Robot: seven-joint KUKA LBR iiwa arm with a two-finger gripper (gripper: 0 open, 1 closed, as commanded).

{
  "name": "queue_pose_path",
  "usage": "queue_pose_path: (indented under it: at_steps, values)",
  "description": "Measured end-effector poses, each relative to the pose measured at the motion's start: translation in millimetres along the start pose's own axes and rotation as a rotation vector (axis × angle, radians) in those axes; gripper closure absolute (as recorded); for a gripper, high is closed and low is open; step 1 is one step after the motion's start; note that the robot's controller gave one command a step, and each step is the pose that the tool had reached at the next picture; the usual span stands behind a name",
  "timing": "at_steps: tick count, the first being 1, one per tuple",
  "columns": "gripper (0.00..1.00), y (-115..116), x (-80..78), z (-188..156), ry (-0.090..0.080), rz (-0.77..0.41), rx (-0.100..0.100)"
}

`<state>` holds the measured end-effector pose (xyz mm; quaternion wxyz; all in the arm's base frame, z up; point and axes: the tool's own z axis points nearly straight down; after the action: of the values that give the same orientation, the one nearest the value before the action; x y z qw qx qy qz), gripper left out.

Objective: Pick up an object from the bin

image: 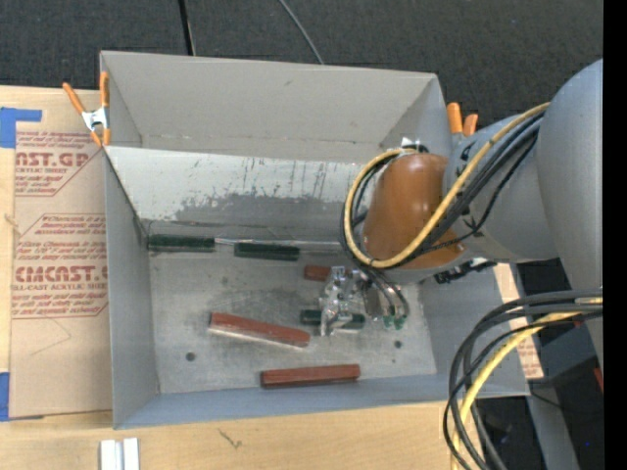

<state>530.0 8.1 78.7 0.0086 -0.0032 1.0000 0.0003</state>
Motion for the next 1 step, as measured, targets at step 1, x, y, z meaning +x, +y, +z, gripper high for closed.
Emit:
queue_pose_path:
  at_steps: [1]
  values:
    - [1.0, 0.0, 0.0, 0.0, 0.0, 0.0, 0.0]
